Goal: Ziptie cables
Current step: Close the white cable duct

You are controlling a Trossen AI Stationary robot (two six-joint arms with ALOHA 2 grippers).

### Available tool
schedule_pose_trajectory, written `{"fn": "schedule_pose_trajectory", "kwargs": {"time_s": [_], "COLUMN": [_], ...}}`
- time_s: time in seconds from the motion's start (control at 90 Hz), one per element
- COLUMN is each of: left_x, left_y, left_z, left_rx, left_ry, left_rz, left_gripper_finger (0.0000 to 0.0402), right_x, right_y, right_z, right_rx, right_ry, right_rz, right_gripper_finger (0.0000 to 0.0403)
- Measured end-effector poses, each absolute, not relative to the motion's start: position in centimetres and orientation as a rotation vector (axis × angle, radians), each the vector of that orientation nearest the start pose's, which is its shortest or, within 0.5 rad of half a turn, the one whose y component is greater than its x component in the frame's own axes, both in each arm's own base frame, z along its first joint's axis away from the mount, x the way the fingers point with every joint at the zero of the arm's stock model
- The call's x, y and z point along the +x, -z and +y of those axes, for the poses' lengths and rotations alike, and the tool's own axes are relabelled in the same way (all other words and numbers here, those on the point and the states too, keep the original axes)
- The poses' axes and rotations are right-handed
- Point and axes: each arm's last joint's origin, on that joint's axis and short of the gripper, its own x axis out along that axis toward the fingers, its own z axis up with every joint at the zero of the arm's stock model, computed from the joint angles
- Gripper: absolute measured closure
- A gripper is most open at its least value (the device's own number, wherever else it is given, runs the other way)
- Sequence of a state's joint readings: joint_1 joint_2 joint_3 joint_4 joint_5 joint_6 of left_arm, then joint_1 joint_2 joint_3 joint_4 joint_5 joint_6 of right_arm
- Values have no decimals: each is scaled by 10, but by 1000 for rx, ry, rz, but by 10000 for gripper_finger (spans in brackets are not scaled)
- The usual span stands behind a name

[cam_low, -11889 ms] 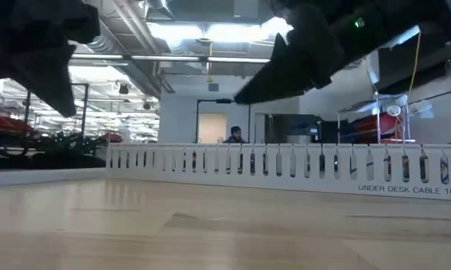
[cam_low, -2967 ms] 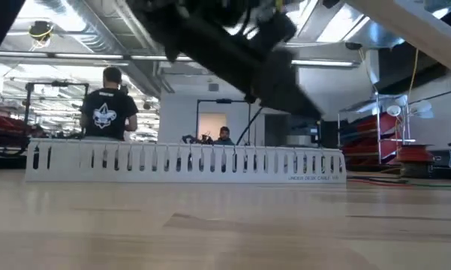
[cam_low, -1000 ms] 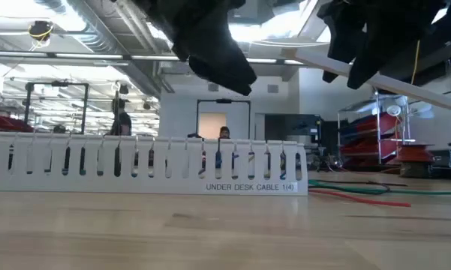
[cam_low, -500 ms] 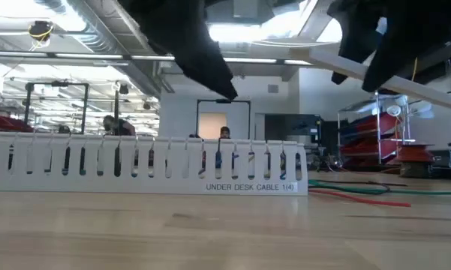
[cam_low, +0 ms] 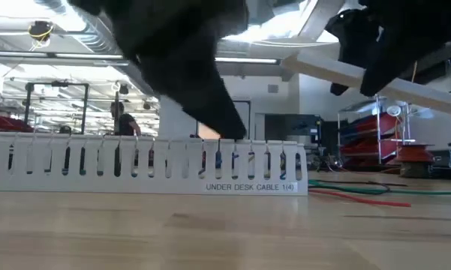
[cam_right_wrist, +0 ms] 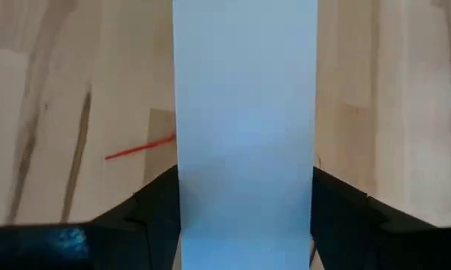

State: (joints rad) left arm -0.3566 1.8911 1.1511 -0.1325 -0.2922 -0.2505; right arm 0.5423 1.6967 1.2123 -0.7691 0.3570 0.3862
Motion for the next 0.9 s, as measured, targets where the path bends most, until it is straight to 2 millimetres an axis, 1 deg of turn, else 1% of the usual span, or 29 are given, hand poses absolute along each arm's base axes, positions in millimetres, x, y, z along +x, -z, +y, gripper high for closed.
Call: {"fn": "schedule_pose_trajectory", "kwargs": {"time_s": [0.167, 0.333, 0.422, 0.533, 0.622, 0.722, 0.8, 0.9], "left_x": [370, 365, 363, 360, 360, 360, 360, 361], "left_y": [-149, -136, -132, -128, -128, -127, -125, -123], "left_z": [-122, -120, -121, -120, -121, -120, -120, -118], "left_rx": [42, 20, 0, -14, -17, -9, -13, -11], "left_ry": [-82, -82, -83, -78, -63, -56, -49, -46], "left_rz": [816, 774, 755, 725, 697, 685, 689, 695], "left_gripper_finger": [7, 12, 23, 42, 57, 69, 76, 84], "right_x": [285, 290, 293, 297, 296, 296, 298, 298], "right_y": [-195, -182, -177, -176, -174, -171, -165, -155], "right_z": [155, 144, 140, 134, 132, 133, 134, 134], "right_rx": [-128, -59, -29, -5, -10, 0, 10, -11], "right_ry": [22, 9, -10, 0, 2, -28, -45, -36], "right_rz": [1140, 1118, 1091, 1076, 1090, 1080, 1068, 1097], "right_gripper_finger": [173, 173, 173, 173, 173, 173, 173, 173]}}
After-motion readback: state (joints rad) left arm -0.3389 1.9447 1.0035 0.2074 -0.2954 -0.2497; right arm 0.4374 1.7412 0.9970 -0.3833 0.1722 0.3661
